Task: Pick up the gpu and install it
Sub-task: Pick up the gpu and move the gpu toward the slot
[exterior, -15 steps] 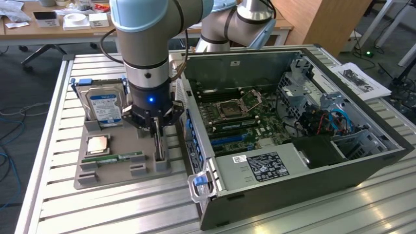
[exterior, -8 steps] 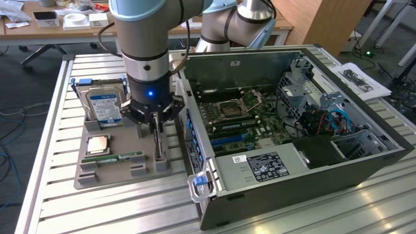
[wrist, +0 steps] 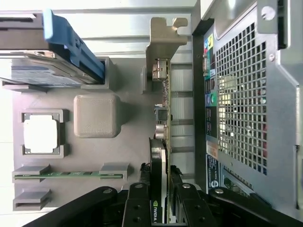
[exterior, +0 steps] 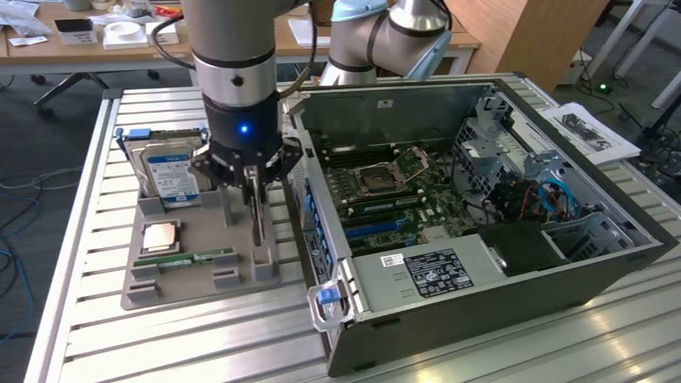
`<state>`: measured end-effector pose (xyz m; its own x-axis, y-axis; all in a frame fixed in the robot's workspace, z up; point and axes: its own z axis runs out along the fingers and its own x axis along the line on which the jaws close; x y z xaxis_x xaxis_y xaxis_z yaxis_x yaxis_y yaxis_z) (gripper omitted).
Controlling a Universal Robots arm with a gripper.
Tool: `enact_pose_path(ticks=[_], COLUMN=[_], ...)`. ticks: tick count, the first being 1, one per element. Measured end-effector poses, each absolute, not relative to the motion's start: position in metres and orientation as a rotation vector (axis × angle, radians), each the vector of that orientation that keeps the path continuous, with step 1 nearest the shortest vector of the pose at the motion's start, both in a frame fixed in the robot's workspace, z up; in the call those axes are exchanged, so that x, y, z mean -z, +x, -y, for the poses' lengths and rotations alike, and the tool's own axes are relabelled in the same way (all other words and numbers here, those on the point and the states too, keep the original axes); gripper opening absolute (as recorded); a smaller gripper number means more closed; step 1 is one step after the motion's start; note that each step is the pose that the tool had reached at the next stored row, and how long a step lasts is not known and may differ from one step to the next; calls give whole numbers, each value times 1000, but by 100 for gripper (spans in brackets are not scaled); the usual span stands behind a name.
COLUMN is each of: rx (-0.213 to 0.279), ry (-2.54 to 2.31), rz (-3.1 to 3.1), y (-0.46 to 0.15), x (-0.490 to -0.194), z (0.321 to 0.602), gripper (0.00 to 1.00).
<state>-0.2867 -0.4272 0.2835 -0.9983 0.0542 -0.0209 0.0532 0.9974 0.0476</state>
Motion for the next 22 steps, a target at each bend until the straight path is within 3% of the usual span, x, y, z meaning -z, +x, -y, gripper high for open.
enact_pose_path(ticks=[22], rx=[-73], ry=[84], rz=[-3117], y=[-287], x=[-377], z=[427], gripper=[27])
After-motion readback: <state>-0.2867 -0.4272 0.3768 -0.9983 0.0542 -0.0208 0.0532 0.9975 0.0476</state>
